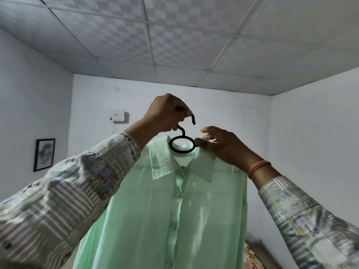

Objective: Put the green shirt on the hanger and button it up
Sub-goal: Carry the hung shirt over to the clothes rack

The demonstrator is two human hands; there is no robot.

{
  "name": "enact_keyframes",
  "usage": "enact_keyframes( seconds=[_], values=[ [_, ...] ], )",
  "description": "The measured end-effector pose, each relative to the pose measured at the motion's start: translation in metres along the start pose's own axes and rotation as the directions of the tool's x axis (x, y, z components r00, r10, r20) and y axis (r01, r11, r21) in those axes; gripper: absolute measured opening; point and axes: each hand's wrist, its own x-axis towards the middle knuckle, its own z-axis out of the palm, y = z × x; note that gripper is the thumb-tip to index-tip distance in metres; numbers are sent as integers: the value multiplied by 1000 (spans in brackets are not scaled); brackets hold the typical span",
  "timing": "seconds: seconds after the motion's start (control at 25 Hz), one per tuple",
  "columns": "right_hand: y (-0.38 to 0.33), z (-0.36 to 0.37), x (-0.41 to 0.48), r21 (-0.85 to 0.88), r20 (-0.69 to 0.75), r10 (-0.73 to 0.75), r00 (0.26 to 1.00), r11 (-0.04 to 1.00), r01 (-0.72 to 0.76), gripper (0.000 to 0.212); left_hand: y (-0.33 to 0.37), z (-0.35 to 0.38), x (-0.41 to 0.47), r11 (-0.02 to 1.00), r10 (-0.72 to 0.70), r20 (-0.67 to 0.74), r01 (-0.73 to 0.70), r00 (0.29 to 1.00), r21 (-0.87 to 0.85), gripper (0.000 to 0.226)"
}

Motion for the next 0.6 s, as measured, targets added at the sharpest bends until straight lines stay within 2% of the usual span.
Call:
enact_keyframes(
  seconds=[0.08,0.16,0.24,0.32,0.4,0.44,0.48,0.52,0.6],
  values=[
    [8,-14,-6,106,109,41,993,993,-53,62,-1,0,0,1000,-6,-7,6,1000,-17,12],
    [20,-26,-9,-82,203,61,977,996,-45,34,-5,-1,0,999,-10,-14,9,1000,-32,11],
    [27,-31,-7,-319,154,62,986,948,-9,11,-9,-3,-2,998,-9,-8,9,1000,-57,10],
    [27,-31,-6,-394,139,96,986,919,-34,18,-9,-6,-4,997,-4,3,4,1000,-72,9],
    [20,-28,-8,-308,147,102,984,950,-53,49,-6,-6,-2,998,0,-9,0,1000,-55,10],
    [12,-25,-10,-219,109,42,993,976,-17,61,-5,-5,-2,999,-2,-19,1,1000,-44,11],
    [1,-21,-13,-134,27,-70,997,988,73,63,-4,-5,-1,999,-2,-25,1,1000,-35,11],
    [-11,-15,-17,-89,-67,-209,976,975,203,55,-3,-4,0,1000,-2,-25,1,1000,-28,12],
    [-34,1,-25,-182,-165,-419,893,902,390,41,-3,-2,-1,1000,-7,-15,7,1000,-25,12]
  ],
)
